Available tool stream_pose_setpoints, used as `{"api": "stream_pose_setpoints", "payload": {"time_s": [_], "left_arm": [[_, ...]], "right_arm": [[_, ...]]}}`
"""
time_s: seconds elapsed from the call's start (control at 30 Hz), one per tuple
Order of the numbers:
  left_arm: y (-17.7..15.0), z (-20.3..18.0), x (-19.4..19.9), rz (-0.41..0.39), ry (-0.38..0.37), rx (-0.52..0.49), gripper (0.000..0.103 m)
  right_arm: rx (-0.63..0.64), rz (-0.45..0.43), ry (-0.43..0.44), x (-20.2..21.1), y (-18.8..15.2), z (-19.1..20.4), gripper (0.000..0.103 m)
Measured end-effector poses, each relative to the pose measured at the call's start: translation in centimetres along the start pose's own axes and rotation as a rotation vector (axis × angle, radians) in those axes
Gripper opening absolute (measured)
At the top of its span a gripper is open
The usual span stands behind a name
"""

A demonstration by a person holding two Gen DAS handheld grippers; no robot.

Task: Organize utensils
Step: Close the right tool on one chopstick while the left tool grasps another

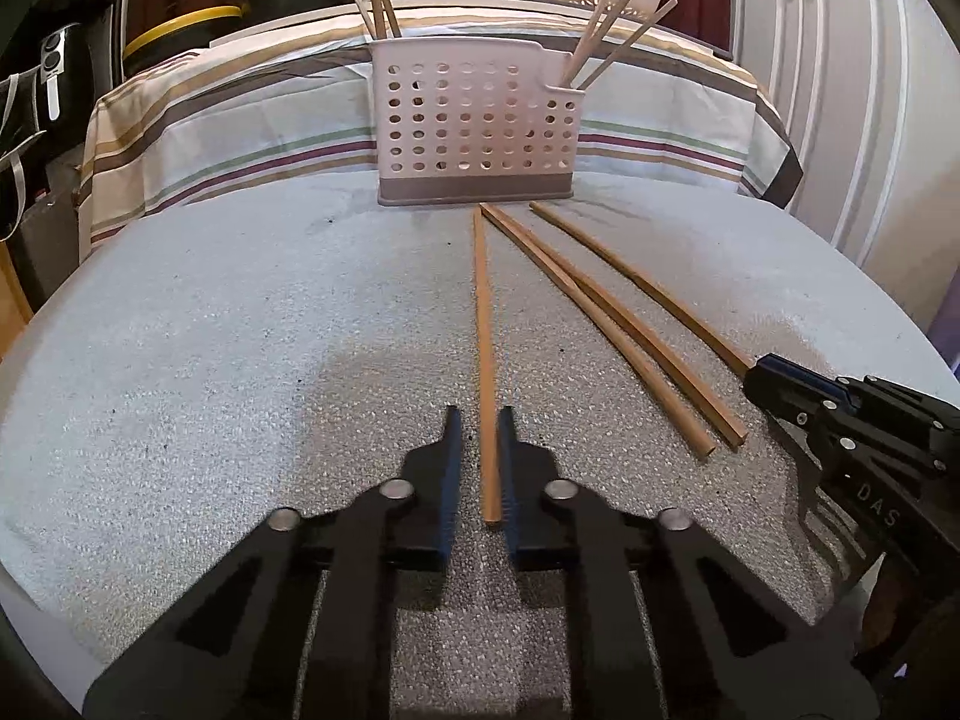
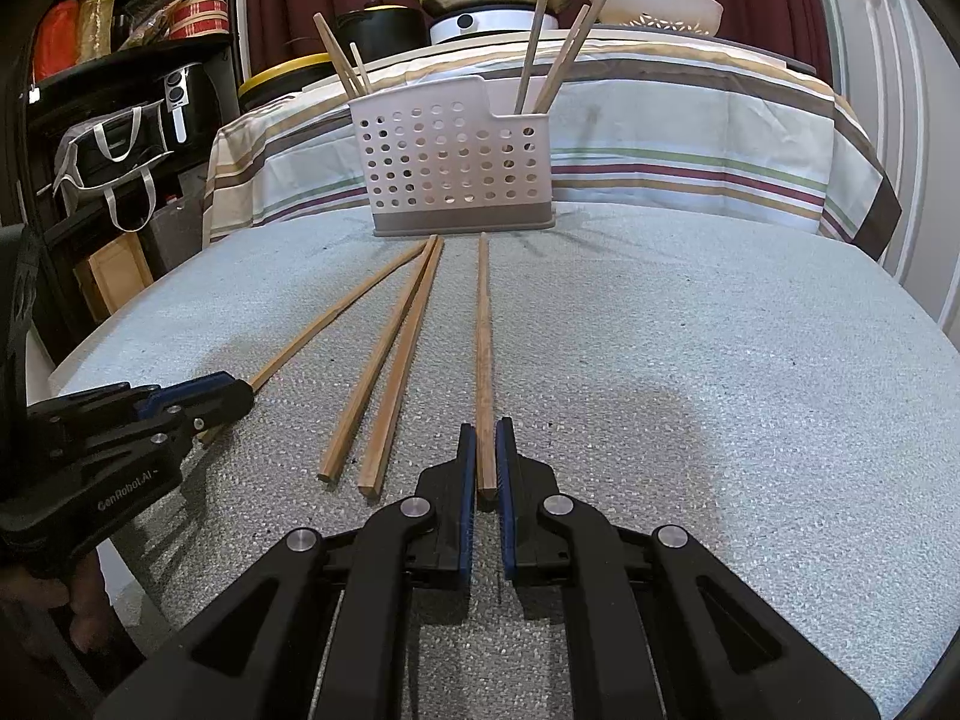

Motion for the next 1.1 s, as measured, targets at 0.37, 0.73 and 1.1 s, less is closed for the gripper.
{"api": "stream_pose_setpoints", "payload": {"time_s": [0.37, 0.73, 1.1], "left_arm": [[1.0, 0.1, 1.1, -0.042, -0.003, 0.003, 0.006], [4.0, 0.5, 4.5, -0.159, 0.030, -0.036, 0.006], [6.5, 0.9, 7.9, -0.229, 0.027, -0.031, 0.006]], "right_arm": [[-0.001, -0.058, -0.005, 1.5, 1.7, -0.1, 0.007], [-0.007, -0.144, -0.021, 4.4, 4.4, -0.5, 0.007], [-0.003, -0.216, -0.027, 6.9, 6.7, -0.4, 0.007]]}}
Point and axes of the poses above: each gripper's, at about its wrist camera, not at the fingertips, and x roughly against the way its jaws point, z to its left, y to its top, the point moved 10 cm from there along -x, roughly the way its jaws point, and after that the axes turned 6 degrees about -y, right-handed, at the moved point
